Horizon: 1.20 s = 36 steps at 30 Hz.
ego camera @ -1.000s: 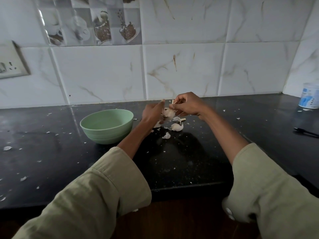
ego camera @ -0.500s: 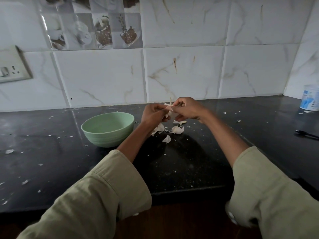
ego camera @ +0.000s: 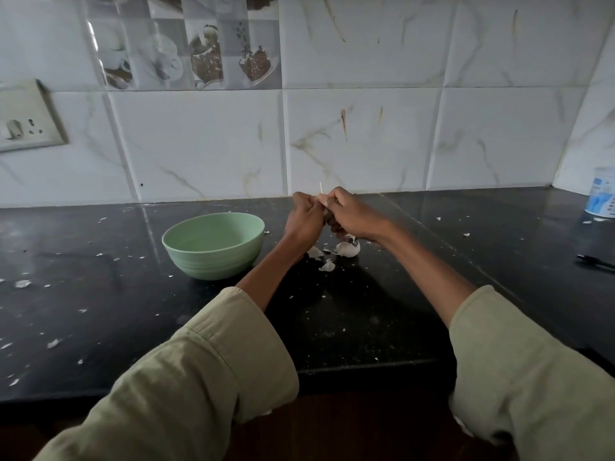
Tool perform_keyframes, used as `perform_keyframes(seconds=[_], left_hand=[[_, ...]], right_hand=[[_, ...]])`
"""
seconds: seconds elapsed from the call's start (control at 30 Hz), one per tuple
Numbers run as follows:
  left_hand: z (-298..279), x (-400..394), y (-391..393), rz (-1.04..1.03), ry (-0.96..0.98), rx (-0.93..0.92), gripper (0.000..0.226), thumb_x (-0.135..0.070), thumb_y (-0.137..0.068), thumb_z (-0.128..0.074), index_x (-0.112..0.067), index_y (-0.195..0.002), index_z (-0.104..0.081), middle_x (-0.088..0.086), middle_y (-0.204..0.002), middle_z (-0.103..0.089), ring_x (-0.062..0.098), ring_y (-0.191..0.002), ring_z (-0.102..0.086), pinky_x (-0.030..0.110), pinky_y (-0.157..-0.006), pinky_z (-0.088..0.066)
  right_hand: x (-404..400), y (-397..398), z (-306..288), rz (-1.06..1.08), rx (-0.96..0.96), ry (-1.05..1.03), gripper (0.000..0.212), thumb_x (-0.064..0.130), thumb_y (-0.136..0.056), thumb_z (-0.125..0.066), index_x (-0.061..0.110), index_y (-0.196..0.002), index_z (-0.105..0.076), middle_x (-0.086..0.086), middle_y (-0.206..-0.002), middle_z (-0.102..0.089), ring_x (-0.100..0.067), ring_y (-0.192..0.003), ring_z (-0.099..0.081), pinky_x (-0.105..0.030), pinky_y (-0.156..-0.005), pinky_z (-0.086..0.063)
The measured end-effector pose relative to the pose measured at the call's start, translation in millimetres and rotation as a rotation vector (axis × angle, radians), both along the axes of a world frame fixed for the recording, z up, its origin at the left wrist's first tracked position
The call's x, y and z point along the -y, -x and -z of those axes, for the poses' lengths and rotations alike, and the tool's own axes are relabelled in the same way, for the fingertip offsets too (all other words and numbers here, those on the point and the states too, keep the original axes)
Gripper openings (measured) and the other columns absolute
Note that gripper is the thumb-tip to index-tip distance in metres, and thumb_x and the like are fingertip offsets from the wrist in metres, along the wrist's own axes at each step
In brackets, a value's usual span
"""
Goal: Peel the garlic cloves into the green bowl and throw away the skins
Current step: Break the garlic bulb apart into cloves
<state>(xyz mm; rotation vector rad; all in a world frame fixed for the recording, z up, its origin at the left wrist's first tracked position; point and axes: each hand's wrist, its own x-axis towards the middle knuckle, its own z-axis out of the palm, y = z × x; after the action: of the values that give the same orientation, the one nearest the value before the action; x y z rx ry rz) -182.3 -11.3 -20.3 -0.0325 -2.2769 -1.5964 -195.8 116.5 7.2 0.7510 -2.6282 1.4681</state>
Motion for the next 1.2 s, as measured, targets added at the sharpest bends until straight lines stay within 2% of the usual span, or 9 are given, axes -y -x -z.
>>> perform_keyframes(seconds=[0.2,0.4,0.5,0.67,0.77,0.9,1.0,1.1,1.2], left_hand=[[-5,1,2,0.062,-0.049,0.004,0.022,-0.039,-0.11,-0.037,-0.017,-0.111,-0.039,0.004,-0.082,-0.053,0.015,-0.059,-0.045,0.031,-0.054,-0.037],[-2,-2,-1,-0.083,0.095,-0.093,0.031,-0.036,-0.112,-0.033,-0.009,-0.119,-0.046,0.012,-0.099,-0.065,0.031,-0.084,-0.059,0.042,-0.072,-0.044],[-2,-3,-4,-0.117,0.166,-0.122,0.027,-0.025,-0.112,-0.033,-0.005,-0.121,-0.048,0.016,-0.107,-0.069,0.036,-0.097,-0.064,0.046,-0.079,-0.049],[-5,-5,-15,-0.129,0.186,-0.186,0.019,-0.001,-0.098,-0.037,-0.006,-0.115,-0.043,0.003,-0.086,-0.064,0.029,-0.081,-0.061,0.037,-0.063,-0.037],[-6,-7,-21,-0.115,0.184,-0.232,0.019,0.003,-0.095,-0.037,-0.009,-0.109,-0.039,-0.009,-0.079,-0.059,0.016,-0.071,-0.055,0.036,-0.061,-0.034],[-5,-7,-24,-0.109,0.156,-0.243,0.013,0.0,-0.097,-0.038,-0.01,-0.105,-0.037,-0.002,-0.079,-0.055,0.014,-0.067,-0.049,0.036,-0.058,-0.031],[-2,-5,-17,-0.1,0.135,-0.244,0.016,0.001,-0.096,-0.034,-0.012,-0.105,-0.037,0.01,-0.083,-0.061,0.02,-0.064,-0.049,0.036,-0.059,-0.034],[-1,-2,-8,-0.071,0.074,-0.202,0.007,-0.014,-0.107,-0.033,-0.018,-0.105,-0.038,0.001,-0.071,-0.054,0.02,-0.058,-0.045,0.038,-0.061,-0.039],[-3,-1,-10,-0.044,0.039,-0.196,0.015,-0.03,-0.113,-0.032,-0.02,-0.105,-0.04,0.0,-0.069,-0.052,0.018,-0.057,-0.045,0.035,-0.058,-0.038]], right_hand=[[2,5,5,0.098,-0.131,-0.048,0.025,0.032,-0.111,-0.034,0.016,-0.1,-0.049,-0.002,-0.084,-0.058,-0.022,-0.07,-0.056,-0.046,-0.069,-0.054],[8,4,10,0.152,-0.188,-0.046,0.047,0.047,-0.11,-0.037,0.006,-0.101,-0.058,-0.006,-0.077,-0.062,-0.023,-0.07,-0.058,-0.039,-0.069,-0.051],[9,3,10,0.165,-0.243,-0.067,0.042,0.043,-0.111,-0.039,0.012,-0.087,-0.053,-0.004,-0.073,-0.062,-0.021,-0.068,-0.057,-0.035,-0.062,-0.043],[11,1,9,0.192,-0.349,-0.114,0.035,0.029,-0.111,-0.039,0.007,-0.088,-0.054,-0.008,-0.076,-0.065,-0.029,-0.078,-0.061,-0.039,-0.067,-0.044],[10,-1,9,0.19,-0.36,-0.101,0.034,0.022,-0.11,-0.04,0.001,-0.088,-0.054,-0.005,-0.069,-0.057,-0.027,-0.069,-0.054,-0.033,-0.058,-0.036],[9,-4,7,0.218,-0.383,-0.104,0.03,0.012,-0.107,-0.039,0.007,-0.078,-0.045,-0.006,-0.065,-0.045,-0.028,-0.066,-0.042,-0.039,-0.06,-0.024],[10,-2,7,0.207,-0.338,-0.098,0.036,0.019,-0.11,-0.036,0.009,-0.078,-0.048,-0.013,-0.068,-0.058,-0.035,-0.069,-0.055,-0.043,-0.063,-0.039],[5,-1,3,0.171,-0.256,-0.008,0.037,0.019,-0.11,-0.035,0.011,-0.075,-0.048,-0.016,-0.067,-0.06,-0.031,-0.061,-0.061,-0.05,-0.066,-0.054],[2,-4,0,0.121,-0.174,0.05,0.043,0.035,-0.111,-0.038,0.002,-0.092,-0.058,-0.012,-0.067,-0.065,-0.026,-0.057,-0.066,-0.046,-0.064,-0.059]])
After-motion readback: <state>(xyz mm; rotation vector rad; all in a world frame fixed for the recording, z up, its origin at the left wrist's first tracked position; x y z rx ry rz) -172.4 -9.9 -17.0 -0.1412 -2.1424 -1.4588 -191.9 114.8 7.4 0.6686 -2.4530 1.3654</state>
